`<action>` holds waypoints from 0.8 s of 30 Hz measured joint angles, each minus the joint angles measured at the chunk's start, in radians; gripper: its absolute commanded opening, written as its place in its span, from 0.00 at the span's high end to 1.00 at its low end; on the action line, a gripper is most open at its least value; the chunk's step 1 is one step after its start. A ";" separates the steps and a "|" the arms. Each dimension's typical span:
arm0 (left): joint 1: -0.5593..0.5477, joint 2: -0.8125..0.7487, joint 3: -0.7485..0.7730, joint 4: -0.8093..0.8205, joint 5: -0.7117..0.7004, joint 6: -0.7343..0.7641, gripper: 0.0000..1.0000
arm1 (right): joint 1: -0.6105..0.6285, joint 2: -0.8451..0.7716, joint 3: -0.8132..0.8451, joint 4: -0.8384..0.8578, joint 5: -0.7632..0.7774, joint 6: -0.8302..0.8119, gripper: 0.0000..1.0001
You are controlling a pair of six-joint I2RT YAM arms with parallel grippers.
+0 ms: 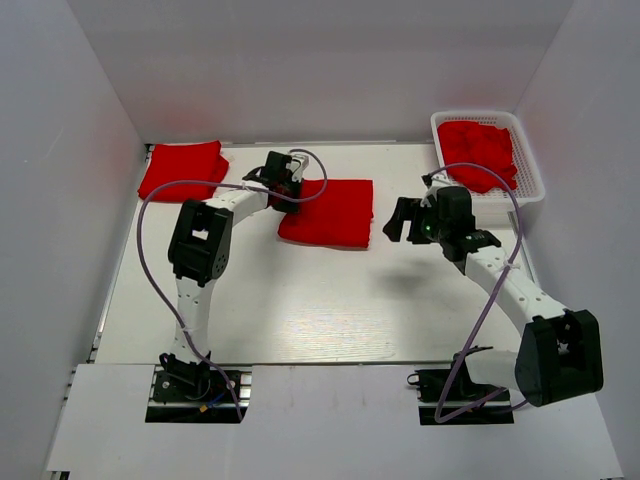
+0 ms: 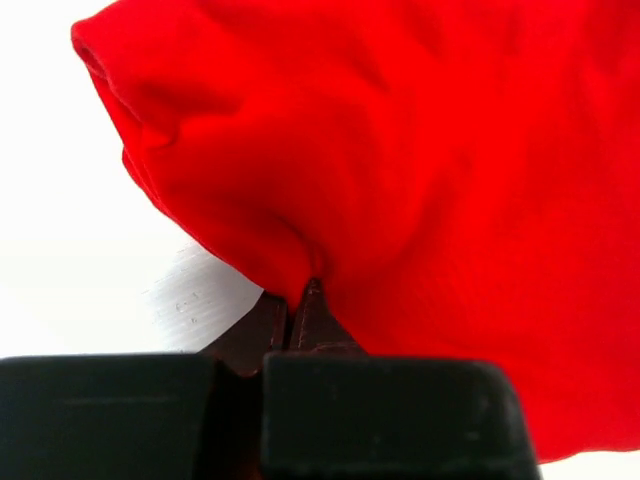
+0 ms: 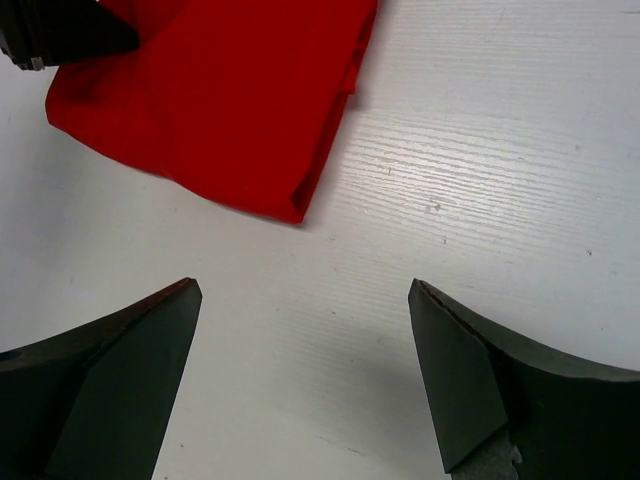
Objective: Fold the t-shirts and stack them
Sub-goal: Put the neatly folded tshirt into the corner of the board with the left arm
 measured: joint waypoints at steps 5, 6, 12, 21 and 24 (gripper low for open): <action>0.005 -0.020 -0.028 0.021 0.004 0.060 1.00 | 0.000 -0.018 -0.024 0.019 0.016 0.003 0.10; 0.008 -0.033 -0.045 0.023 0.003 0.079 1.00 | 0.000 -0.018 -0.026 0.021 0.018 0.004 0.10; 0.034 -0.148 -0.085 0.010 -0.051 0.227 1.00 | 0.000 -0.014 -0.026 0.040 0.017 0.021 0.10; 0.082 -0.327 -0.076 0.024 -0.119 0.369 1.00 | 0.000 -0.011 -0.031 0.130 -0.035 0.061 0.10; 0.113 -0.331 -0.050 0.020 -0.128 0.406 1.00 | 0.000 -0.011 -0.031 0.146 -0.047 0.073 0.10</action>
